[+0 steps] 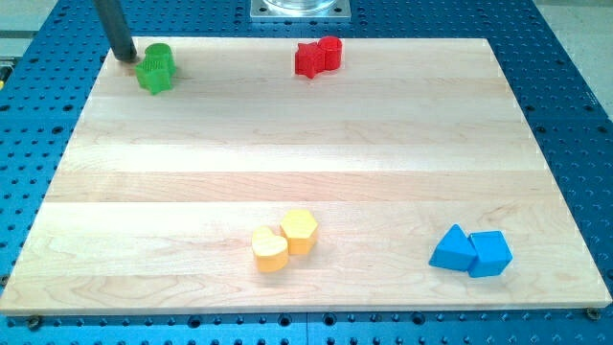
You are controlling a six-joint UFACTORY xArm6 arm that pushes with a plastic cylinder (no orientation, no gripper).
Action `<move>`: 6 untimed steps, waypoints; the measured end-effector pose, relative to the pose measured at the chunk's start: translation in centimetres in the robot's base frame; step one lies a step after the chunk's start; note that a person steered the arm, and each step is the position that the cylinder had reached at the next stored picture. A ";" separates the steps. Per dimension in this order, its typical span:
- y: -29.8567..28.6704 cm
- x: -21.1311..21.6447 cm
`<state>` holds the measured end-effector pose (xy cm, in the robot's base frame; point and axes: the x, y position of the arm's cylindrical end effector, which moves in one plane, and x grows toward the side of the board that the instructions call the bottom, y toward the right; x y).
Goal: Separate the green star from the green circle
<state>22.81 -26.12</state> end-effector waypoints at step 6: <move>1.5 7.1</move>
<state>29.88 -24.67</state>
